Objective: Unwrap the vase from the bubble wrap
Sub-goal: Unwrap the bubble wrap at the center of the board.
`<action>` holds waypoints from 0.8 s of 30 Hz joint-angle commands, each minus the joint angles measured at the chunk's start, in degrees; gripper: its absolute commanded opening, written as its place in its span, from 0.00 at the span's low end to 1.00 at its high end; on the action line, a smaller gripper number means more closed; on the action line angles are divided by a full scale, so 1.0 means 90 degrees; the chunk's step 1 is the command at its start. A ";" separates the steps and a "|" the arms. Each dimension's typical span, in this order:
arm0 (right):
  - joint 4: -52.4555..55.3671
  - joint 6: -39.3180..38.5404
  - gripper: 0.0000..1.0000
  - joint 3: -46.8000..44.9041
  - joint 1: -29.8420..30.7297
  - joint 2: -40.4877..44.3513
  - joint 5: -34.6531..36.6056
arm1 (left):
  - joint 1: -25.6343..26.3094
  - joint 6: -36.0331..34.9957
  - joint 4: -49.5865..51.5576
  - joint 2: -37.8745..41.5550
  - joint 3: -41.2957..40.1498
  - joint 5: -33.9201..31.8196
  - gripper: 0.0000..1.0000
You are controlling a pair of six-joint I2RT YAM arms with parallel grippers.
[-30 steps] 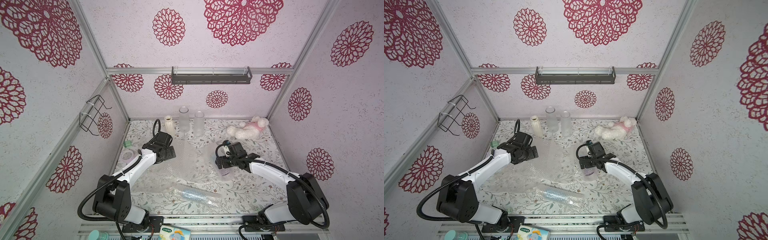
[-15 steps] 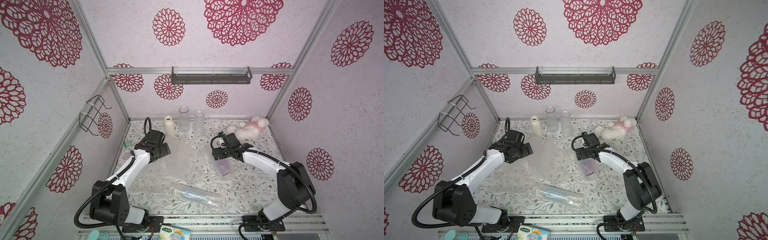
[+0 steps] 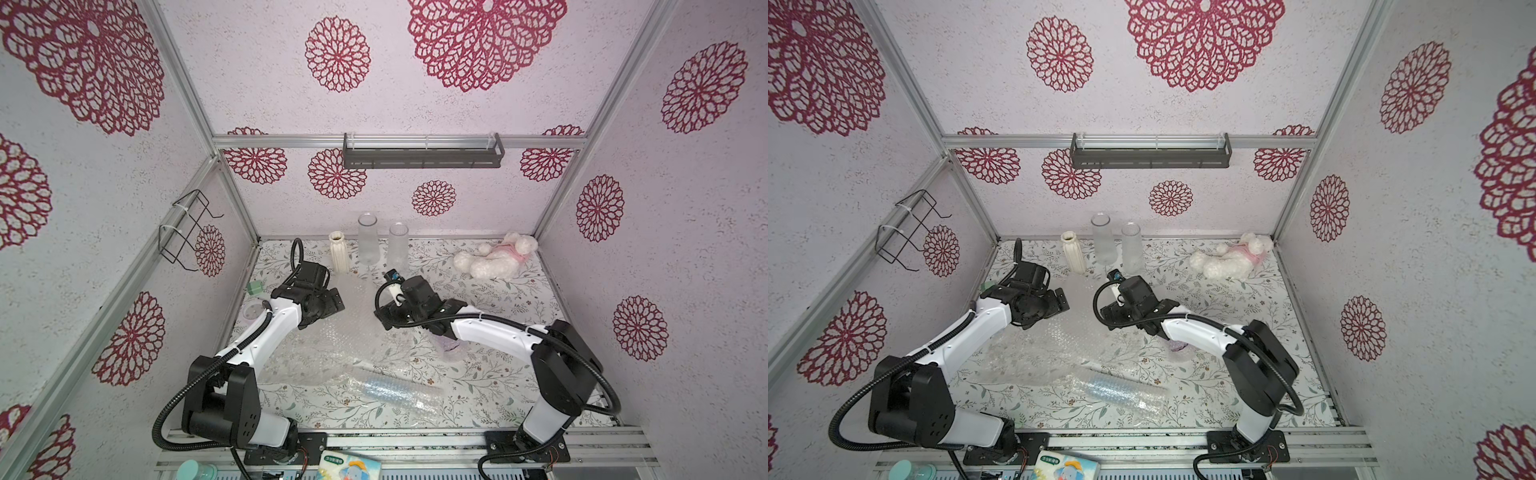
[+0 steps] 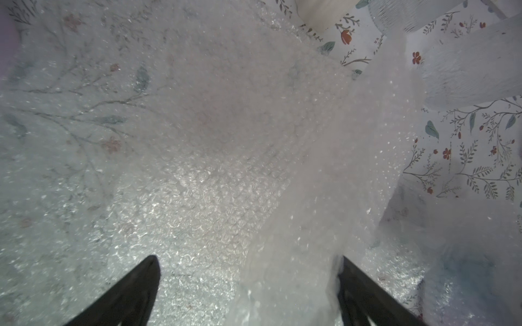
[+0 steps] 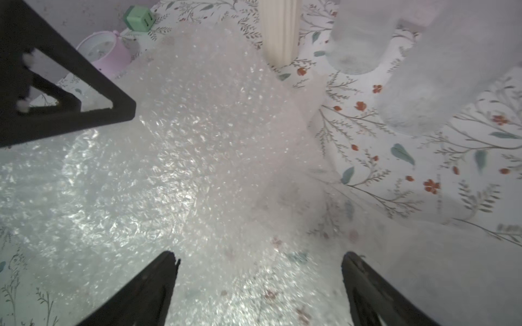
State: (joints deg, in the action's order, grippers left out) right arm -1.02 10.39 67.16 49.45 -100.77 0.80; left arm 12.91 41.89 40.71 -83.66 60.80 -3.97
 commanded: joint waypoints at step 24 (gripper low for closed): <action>-0.0901 0.1096 0.87 0.0506 0.0392 -0.1177 -0.0116 | -0.0532 0.0073 0.0078 0.1113 0.0131 0.0699 0.97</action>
State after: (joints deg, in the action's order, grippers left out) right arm -8.88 19.22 68.82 52.66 -114.78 1.02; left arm 8.80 42.28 41.50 -75.61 60.82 0.75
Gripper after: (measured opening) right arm 0.867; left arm 0.972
